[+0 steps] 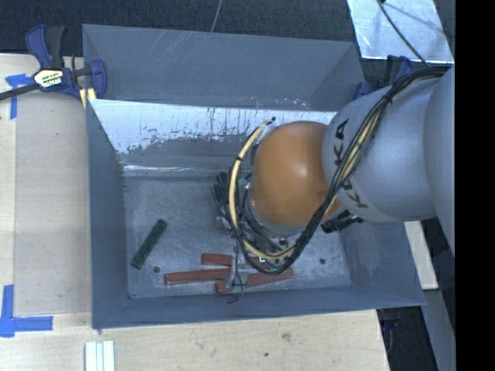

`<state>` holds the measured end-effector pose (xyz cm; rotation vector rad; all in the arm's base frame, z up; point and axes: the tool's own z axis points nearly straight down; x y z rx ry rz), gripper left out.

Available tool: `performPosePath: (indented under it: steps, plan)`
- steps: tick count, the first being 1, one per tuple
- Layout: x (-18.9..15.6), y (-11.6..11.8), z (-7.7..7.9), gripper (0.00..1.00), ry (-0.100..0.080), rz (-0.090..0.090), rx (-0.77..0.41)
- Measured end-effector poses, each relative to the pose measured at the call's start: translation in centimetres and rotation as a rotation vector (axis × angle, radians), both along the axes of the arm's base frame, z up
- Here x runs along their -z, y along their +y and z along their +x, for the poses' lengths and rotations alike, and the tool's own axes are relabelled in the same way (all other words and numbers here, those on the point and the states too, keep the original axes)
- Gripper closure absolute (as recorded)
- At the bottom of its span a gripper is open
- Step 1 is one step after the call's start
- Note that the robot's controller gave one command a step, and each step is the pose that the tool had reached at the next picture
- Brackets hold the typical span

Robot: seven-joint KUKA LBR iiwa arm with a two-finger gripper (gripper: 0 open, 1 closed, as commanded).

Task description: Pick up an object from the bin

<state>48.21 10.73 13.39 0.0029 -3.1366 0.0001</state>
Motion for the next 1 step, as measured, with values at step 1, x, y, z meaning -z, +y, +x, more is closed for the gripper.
performPosePath:
  steps: [1]
  plan:
    - [-0.30,-0.04,0.21,0.00,-0.007,0.001,0.002]
